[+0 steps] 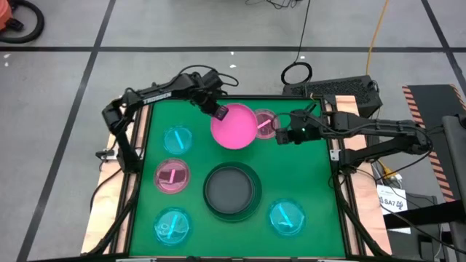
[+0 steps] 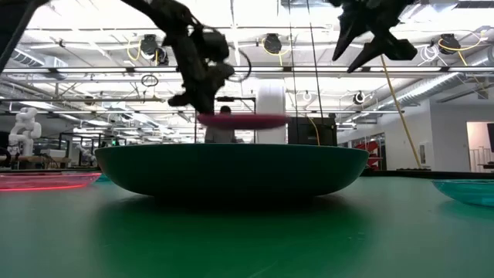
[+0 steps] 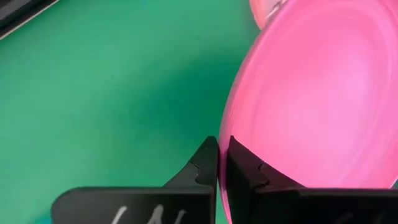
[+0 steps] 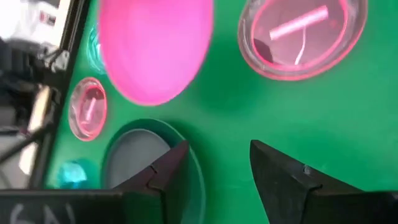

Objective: Stack plastic plates
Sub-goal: Stack the pink plate on top of the black plate

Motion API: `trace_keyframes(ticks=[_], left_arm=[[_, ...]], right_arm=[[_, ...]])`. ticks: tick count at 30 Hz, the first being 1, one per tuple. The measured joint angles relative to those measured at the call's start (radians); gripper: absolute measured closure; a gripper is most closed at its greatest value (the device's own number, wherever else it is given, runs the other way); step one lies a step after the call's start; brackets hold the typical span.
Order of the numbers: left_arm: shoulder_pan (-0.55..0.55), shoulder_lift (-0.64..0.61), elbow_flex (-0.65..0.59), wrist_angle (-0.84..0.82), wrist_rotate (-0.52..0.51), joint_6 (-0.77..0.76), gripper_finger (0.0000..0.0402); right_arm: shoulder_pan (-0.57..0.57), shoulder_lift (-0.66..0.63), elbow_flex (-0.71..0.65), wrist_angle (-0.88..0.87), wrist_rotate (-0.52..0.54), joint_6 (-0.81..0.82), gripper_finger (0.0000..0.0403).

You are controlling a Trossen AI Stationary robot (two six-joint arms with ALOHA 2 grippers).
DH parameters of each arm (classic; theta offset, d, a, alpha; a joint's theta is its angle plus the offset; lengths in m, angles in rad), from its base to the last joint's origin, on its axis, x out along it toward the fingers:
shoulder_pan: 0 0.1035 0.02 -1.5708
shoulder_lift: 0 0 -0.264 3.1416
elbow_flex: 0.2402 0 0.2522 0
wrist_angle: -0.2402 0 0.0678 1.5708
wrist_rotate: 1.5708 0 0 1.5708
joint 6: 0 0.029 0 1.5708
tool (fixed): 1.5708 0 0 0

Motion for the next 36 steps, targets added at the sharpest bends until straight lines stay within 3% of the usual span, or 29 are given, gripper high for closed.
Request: trace_keyframes(ticks=[5, 10, 19, 36], left_arm=[[-0.071, -0.053, 0.0, 0.011, 0.0, -0.093, 0.039], [-0.168, -0.076, 0.0, 0.012, -0.03, -0.174, 0.039], [-0.292, -0.06, 0.0, 0.031, -0.079, -0.298, 0.039], [-0.309, -0.035, 0.0, 0.077, -0.105, -0.343, 0.039]], right_arm=[[-0.074, 0.028, 0.0, 0.083, -0.097, -0.023, 0.0238], [-0.119, 0.045, 0.0, 0.119, -0.112, -0.061, 0.0234], [-0.139, 0.066, 0.0, 0.126, -0.133, -0.301, 0.0225], [-0.139, 0.269, 0.001, 0.168, -0.274, -0.494, 0.0238]])
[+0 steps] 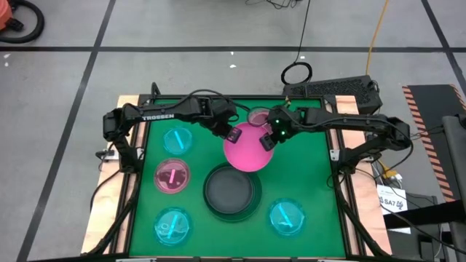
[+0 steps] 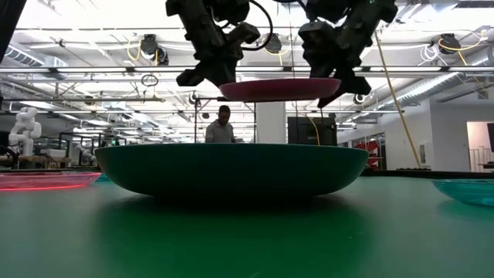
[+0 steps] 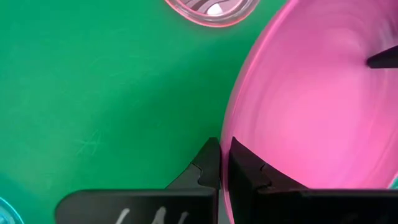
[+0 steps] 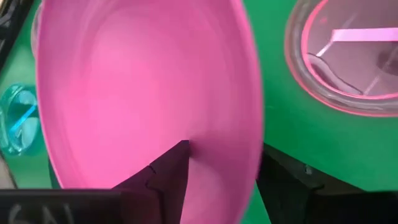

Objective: Stack plastic plates
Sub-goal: Stack the pink plate on top of the black plate

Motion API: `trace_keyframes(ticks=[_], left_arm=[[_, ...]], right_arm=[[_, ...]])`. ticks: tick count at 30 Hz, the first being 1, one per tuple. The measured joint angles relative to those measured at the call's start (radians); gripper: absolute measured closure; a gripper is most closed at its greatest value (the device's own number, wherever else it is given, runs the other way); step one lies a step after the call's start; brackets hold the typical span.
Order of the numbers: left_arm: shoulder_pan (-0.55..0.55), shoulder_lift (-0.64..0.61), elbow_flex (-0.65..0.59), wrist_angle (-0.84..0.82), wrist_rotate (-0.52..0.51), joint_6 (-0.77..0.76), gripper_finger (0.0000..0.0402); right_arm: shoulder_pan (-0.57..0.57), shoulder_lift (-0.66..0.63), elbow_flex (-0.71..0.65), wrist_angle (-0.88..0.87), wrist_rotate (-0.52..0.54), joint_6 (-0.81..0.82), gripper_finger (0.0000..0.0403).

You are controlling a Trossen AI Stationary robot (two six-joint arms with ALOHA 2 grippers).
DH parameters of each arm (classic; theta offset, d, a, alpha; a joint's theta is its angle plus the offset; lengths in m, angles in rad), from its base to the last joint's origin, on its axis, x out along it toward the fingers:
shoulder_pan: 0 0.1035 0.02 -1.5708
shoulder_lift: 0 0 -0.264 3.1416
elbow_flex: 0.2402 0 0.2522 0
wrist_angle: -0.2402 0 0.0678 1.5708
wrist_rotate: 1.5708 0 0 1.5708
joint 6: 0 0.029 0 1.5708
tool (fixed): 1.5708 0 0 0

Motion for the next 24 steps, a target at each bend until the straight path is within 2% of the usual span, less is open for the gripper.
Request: trace_keyframes(ticks=[3, 8, 12, 15, 19, 24], left_arm=[[0.0, 0.0, 0.0, 0.0, 0.0, 0.0, 0.039], [0.0, 0.0, 0.0, -0.007, -0.007, 0.001, 0.0388], [-0.006, 0.0, 0.0, -0.009, -0.005, 0.0, 0.0363], [-0.016, 0.0, 0.0, -0.007, 0.001, -0.019, 0.0341], [-0.033, -0.001, 0.001, 0.023, 0.025, -0.05, 0.0296], [-0.044, -0.006, 0.001, -0.001, 0.082, -0.063, 0.0203]], right_arm=[[0.0, 0.013, 0.0, 0.007, -0.015, -0.022, 0.0262], [0.0, 0.014, 0.0, 0.011, -0.021, -0.038, 0.0331], [0.0, 0.014, 0.0, 0.011, -0.012, -0.062, 0.0379], [0.0, 0.014, 0.0, 0.008, -0.011, -0.081, 0.0387], [0.002, 0.003, -0.001, 0.005, -0.041, -0.098, 0.0387], [0.002, -0.044, -0.002, -0.049, -0.041, -0.098, 0.0387]])
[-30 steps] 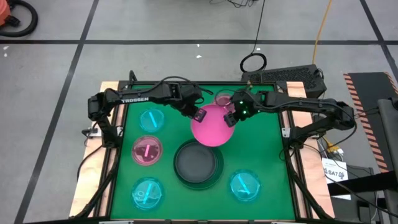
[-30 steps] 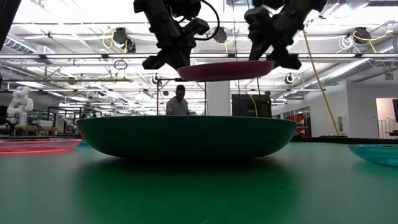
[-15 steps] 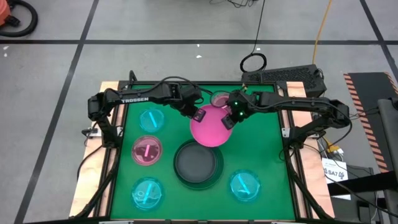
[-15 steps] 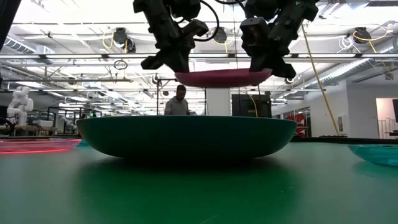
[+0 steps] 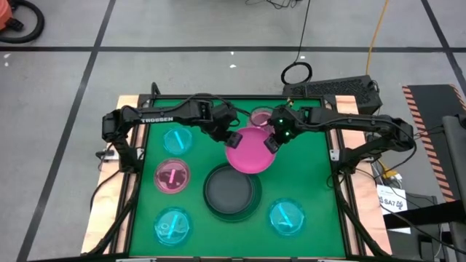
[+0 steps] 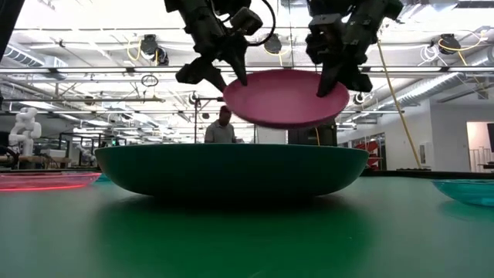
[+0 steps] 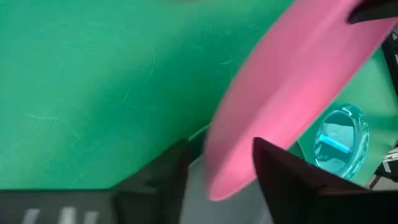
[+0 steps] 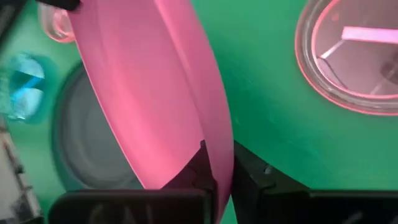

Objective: Stack plastic plates
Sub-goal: Stack the pink plate on top of the black plate

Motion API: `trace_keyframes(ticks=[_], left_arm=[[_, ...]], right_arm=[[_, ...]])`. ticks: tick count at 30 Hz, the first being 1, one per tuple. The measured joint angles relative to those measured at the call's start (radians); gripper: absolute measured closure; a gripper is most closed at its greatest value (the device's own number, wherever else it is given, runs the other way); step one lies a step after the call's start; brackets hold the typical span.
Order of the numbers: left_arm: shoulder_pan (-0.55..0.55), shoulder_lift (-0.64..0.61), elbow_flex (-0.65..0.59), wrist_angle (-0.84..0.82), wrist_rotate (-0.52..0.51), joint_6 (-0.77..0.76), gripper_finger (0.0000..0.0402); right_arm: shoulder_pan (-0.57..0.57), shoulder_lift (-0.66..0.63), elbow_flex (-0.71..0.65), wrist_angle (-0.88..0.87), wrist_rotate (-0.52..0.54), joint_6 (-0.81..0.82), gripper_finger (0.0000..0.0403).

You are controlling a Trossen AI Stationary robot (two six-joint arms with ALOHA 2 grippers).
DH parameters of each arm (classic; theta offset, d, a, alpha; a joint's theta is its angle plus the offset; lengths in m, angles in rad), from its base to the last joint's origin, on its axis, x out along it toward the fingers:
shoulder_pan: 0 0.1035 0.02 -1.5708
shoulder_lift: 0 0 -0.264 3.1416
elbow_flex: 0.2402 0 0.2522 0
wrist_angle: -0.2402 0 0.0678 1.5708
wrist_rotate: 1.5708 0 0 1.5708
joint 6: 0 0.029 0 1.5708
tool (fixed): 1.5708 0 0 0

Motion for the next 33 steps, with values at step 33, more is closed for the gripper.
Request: trace_keyframes(ticks=[33], left_arm=[[0.16, -0.21, -0.007, -0.392, -0.229, 0.584, 0.0122]], right_arm=[[0.373, 0.106, 0.001, 0.289, 0.239, 0.622, 0.0386]])
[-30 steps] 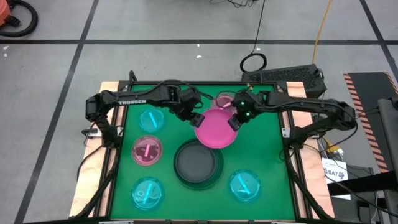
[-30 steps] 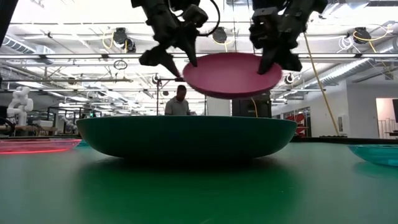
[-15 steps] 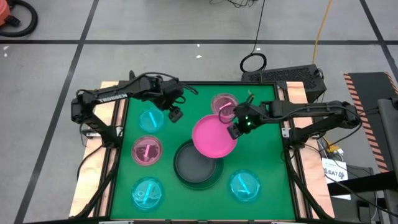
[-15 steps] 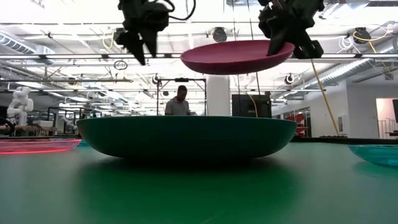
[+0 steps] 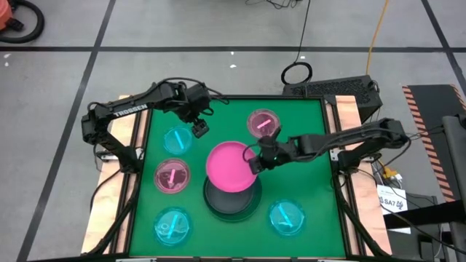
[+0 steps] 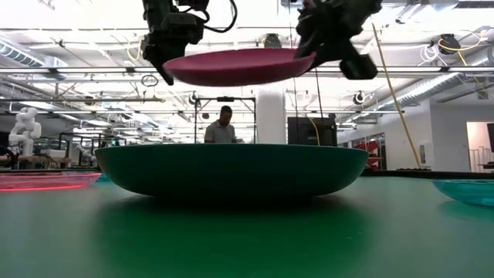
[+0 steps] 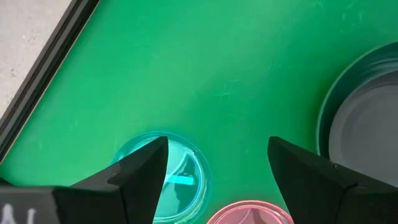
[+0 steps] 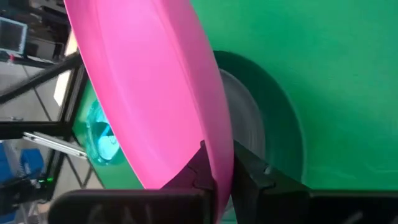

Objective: Stack plastic plates
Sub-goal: Stack the pink plate on top of the black plate

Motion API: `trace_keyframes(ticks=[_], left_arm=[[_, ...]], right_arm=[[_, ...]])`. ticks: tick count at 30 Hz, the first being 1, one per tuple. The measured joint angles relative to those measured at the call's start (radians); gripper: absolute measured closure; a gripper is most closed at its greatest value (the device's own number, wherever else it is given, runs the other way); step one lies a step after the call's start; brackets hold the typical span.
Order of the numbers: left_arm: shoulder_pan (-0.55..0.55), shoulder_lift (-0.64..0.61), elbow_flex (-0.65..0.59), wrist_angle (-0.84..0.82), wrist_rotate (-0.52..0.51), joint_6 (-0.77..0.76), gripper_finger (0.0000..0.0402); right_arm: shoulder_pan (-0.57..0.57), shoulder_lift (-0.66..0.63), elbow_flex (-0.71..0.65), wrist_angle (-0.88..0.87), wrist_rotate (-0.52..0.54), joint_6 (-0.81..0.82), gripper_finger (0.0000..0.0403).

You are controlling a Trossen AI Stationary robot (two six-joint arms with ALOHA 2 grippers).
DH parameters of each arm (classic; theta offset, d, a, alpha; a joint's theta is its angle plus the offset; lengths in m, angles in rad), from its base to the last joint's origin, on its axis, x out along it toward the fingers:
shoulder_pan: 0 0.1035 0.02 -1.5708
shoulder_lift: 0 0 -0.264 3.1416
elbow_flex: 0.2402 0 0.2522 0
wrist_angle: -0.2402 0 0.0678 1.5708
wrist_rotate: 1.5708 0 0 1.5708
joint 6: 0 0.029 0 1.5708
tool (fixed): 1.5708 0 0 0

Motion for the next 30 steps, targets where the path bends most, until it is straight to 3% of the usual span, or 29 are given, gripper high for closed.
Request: trace_keyframes(ticks=[9, 14, 22, 30], left_arm=[[-0.05, 0.0, 0.0, -0.085, 0.004, 0.002, 0.0122], [-0.091, 0.0, 0.0, -0.103, 0.005, -0.009, 0.0122], [-0.165, 0.0, 0.0, -0.095, 0.004, -0.059, 0.0122], [-0.216, 0.0, 0.0, -0.066, 0.004, -0.113, 0.0122]], right_arm=[[0.025, 0.166, 0.0, 0.142, -0.008, 0.033, 0.0385], [0.03, 0.227, 0.0, 0.148, -0.081, 0.036, 0.0385], [0.063, 0.243, 0.0, 0.117, -0.109, 0.047, 0.038], [0.066, 0.244, 0.0, 0.033, -0.107, 0.063, 0.0339]])
